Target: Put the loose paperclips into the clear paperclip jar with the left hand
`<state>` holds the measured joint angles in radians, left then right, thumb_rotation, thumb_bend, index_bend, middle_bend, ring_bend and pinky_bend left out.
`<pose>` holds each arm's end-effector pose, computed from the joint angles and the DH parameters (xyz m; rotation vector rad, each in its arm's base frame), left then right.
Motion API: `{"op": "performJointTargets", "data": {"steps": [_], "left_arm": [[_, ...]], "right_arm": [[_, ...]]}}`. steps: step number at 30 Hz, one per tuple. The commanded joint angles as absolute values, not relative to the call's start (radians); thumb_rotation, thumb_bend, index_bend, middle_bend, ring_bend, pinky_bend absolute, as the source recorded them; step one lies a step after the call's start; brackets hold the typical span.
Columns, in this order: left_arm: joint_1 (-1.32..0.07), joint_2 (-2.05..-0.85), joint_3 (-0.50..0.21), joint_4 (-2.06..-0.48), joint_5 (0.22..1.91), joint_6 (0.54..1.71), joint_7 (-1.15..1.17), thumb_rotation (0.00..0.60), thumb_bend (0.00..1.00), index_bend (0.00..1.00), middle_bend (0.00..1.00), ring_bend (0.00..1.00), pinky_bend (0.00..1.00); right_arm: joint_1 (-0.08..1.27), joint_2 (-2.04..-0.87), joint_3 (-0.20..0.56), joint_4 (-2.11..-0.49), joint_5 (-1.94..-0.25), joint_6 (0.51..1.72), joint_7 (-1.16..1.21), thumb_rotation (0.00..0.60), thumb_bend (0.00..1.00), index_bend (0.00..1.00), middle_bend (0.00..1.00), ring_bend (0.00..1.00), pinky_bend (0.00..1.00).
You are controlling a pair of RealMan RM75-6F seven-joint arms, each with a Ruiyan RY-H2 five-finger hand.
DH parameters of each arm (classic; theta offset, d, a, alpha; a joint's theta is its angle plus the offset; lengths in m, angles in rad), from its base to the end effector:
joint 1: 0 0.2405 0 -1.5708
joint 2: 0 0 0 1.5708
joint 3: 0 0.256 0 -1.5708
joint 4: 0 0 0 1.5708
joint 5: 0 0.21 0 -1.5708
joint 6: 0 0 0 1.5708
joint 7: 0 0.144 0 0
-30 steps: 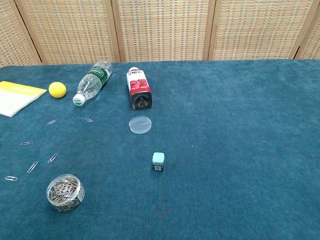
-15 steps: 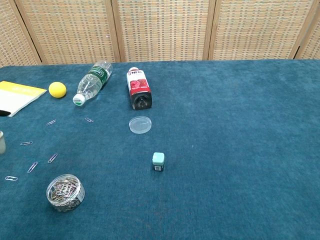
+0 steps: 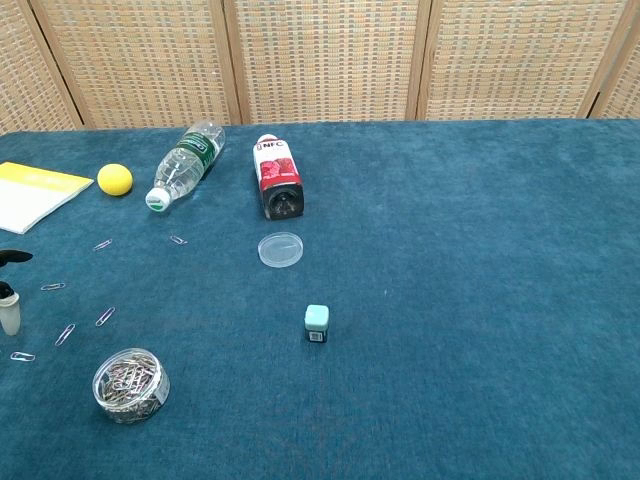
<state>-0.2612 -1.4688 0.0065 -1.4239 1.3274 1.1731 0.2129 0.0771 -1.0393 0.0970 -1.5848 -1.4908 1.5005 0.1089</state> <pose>-0.3065 0.2136 0.0160 -1.6353 -1.0889 -0.6872 -0.3184 -0.1889 0.1975 1.3315 -0.8616 0.9473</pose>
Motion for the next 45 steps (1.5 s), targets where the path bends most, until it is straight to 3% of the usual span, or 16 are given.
{"op": "performJointTargets", "data": {"steps": [1,38,45], "left_arm": [[-0.263,-1.478,0.005,-1.410,1.323,1.164,0.205,0.600,0.39,0.48,0.00,0.00,0.00],[-0.274,-1.558,0.001,-1.299,1.319,1.125,0.175,0.600,0.39,0.53,0.00,0.00,0.00],[-0.274,-1.565,-0.001,-1.295,1.317,1.124,0.177,0.600,0.39,0.58,0.00,0.00,0.00]], "right_arm": [[0.078,-1.040,0.097,-1.585,-1.490,1.498,0.109,0.600,0.00,0.01,0.00,0.00,0.00],[0.081,-1.036,0.099,-1.580,-1.483,1.489,0.130,0.600,0.00,0.01,0.00,0.00,0.00],[0.082,-1.035,0.098,-1.579,-1.483,1.486,0.135,0.600,0.00,0.01,0.00,0.00,0.00]]}}
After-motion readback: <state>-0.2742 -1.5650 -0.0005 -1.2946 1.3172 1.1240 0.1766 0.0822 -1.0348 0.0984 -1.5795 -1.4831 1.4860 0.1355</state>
